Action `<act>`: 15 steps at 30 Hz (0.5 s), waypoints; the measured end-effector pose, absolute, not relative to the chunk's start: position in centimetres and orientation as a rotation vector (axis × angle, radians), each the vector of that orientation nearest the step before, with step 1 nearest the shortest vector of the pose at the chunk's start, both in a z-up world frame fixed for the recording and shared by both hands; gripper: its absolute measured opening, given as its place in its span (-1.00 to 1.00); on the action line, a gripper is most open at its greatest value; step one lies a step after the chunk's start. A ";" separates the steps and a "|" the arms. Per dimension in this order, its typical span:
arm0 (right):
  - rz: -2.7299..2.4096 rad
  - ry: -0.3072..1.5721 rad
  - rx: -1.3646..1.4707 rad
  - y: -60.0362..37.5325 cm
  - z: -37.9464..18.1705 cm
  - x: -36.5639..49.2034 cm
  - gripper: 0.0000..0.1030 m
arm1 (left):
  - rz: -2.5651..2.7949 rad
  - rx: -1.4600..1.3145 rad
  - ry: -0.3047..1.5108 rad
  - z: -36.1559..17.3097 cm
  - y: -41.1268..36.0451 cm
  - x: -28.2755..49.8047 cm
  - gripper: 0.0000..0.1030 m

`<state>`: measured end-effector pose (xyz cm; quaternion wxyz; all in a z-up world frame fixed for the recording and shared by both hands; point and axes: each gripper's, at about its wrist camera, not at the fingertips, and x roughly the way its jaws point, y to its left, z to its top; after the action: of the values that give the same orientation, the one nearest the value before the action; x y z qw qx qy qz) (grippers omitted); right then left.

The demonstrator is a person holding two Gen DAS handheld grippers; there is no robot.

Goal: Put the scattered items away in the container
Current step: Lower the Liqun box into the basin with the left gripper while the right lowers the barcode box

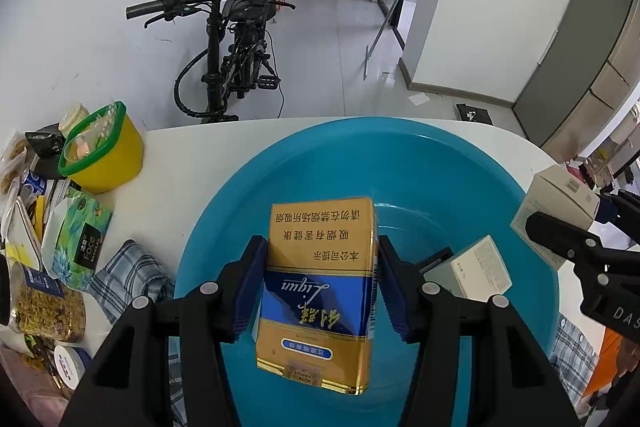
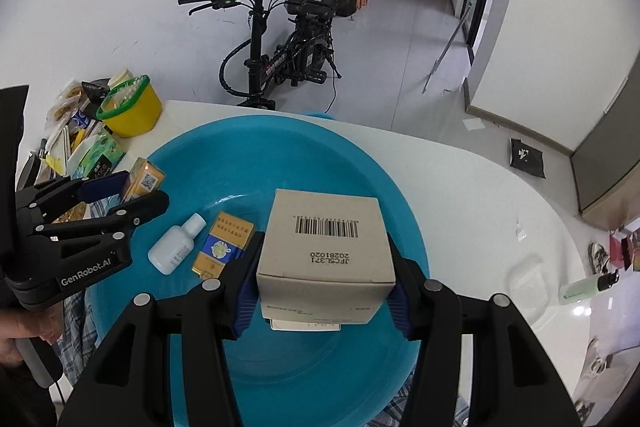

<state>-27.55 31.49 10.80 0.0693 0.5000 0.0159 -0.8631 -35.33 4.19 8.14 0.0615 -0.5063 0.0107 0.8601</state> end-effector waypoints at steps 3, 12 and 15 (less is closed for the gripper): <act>-2.583 0.065 1.506 30.8 10.7 -28.2 0.02 | 2.595 -1.535 0.039 8.0 4.3 -35.7 0.10; -2.535 0.085 1.562 29.5 8.2 -31.2 0.02 | 2.540 -1.608 0.004 5.0 4.7 -38.1 0.10; -2.516 0.065 1.584 29.5 6.9 -32.1 0.02 | 2.523 -1.639 0.018 3.5 4.9 -38.8 0.10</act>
<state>-32.07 29.45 6.93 0.0836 0.5307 0.0217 -0.8431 -38.83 4.93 3.52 0.0665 -0.5434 0.0061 0.8368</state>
